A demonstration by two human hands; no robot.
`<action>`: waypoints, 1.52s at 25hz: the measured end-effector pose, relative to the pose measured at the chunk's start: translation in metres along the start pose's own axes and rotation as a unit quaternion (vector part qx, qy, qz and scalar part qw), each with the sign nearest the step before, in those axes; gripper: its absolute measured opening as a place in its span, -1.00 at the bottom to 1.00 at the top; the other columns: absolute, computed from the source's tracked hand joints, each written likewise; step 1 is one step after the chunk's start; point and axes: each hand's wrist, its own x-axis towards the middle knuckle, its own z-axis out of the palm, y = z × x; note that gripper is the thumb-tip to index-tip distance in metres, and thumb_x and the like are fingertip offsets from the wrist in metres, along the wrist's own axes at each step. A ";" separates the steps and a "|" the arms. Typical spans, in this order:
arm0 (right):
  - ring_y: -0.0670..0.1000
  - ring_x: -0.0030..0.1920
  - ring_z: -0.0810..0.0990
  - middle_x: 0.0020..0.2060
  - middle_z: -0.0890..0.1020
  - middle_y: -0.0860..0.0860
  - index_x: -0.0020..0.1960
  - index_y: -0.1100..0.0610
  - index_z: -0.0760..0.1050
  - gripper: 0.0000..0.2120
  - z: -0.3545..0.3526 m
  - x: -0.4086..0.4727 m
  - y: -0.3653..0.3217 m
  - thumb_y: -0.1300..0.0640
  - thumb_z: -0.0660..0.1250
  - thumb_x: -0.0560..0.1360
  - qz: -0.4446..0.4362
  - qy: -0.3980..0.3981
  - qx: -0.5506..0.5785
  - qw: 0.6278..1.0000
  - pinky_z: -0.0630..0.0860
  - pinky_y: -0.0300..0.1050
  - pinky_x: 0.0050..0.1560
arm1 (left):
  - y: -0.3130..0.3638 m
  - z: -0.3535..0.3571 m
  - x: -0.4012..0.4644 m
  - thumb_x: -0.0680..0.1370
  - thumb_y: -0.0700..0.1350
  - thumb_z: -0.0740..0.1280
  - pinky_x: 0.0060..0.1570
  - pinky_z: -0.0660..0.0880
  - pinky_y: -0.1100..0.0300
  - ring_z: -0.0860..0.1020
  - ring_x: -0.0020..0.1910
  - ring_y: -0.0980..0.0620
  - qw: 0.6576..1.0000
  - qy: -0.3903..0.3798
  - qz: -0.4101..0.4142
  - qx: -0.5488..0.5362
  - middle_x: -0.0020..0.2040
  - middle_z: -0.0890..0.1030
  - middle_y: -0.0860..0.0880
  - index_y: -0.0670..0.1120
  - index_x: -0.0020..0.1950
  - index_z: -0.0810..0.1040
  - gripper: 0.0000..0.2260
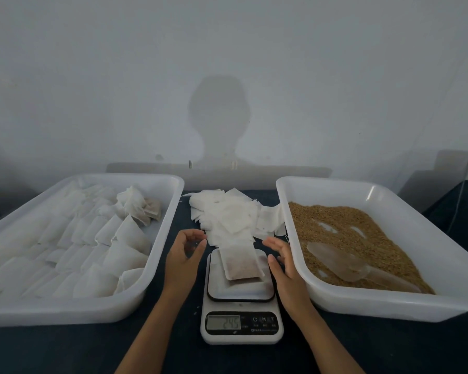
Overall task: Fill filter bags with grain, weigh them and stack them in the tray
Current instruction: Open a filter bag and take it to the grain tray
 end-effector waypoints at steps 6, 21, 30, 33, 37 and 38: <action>-0.14 0.11 0.52 0.12 0.57 -0.08 0.26 0.05 0.41 -0.73 0.016 0.033 -0.015 0.22 0.23 0.57 0.084 -0.021 -0.093 0.992 0.41 -0.32 0.10 | 0.004 0.017 0.006 0.51 -0.13 0.40 0.04 0.52 0.25 0.56 0.01 0.15 0.988 -0.114 -0.069 0.083 0.05 0.58 0.06 -0.01 0.16 0.42 -0.73; -0.31 -0.05 0.55 -0.15 0.61 -0.18 -0.10 -0.08 0.49 -0.77 0.071 0.075 -0.120 0.27 0.29 0.55 -0.114 -0.029 -0.007 0.993 0.45 -0.50 -0.10 | 0.082 0.008 0.046 0.62 -0.12 0.18 0.03 0.42 0.26 0.55 -0.02 0.07 0.829 -0.137 0.104 0.532 0.07 0.57 -0.06 -0.12 0.12 0.48 -0.84; -0.03 0.19 0.51 0.19 0.55 0.03 0.34 0.06 0.36 -0.64 0.148 0.100 -0.146 0.29 0.07 0.59 -0.099 -0.217 -0.088 0.967 0.47 -0.15 0.19 | 0.097 -0.119 0.121 0.55 -0.04 0.29 -0.10 0.40 0.22 0.60 -0.02 -0.08 0.856 -0.044 -0.062 0.511 -0.02 0.63 -0.11 -0.16 0.07 0.57 -0.78; 0.08 0.20 0.52 0.17 0.59 0.08 0.25 0.13 0.49 -0.68 0.172 0.103 -0.145 0.27 0.08 0.60 -0.109 -0.276 -0.219 0.929 0.39 0.01 0.30 | 0.063 -0.131 0.116 0.56 -0.03 0.29 0.00 0.44 0.16 0.59 0.08 -0.10 0.833 -0.077 -0.091 0.540 0.09 0.62 -0.15 -0.19 0.15 0.58 -0.72; 0.18 0.25 0.40 0.17 0.56 0.12 0.20 0.17 0.52 -0.70 0.192 0.104 -0.137 0.14 0.08 0.61 -0.107 -0.370 -0.413 0.825 -0.03 0.24 0.44 | 0.026 -0.126 0.112 0.58 -0.12 0.26 0.13 0.41 0.19 0.54 0.19 -0.09 0.797 -0.164 -0.104 0.572 0.21 0.56 -0.18 -0.21 0.25 0.50 -0.72; 0.16 0.26 0.41 0.15 0.57 0.12 0.20 0.18 0.51 -0.70 0.194 0.104 -0.133 0.13 0.08 0.60 -0.112 -0.377 -0.442 0.806 -0.13 0.28 0.45 | 0.021 -0.122 0.110 0.61 -0.13 0.20 0.19 0.36 0.22 0.49 0.26 -0.08 0.789 -0.180 -0.105 0.578 0.28 0.51 -0.19 -0.21 0.32 0.44 -0.69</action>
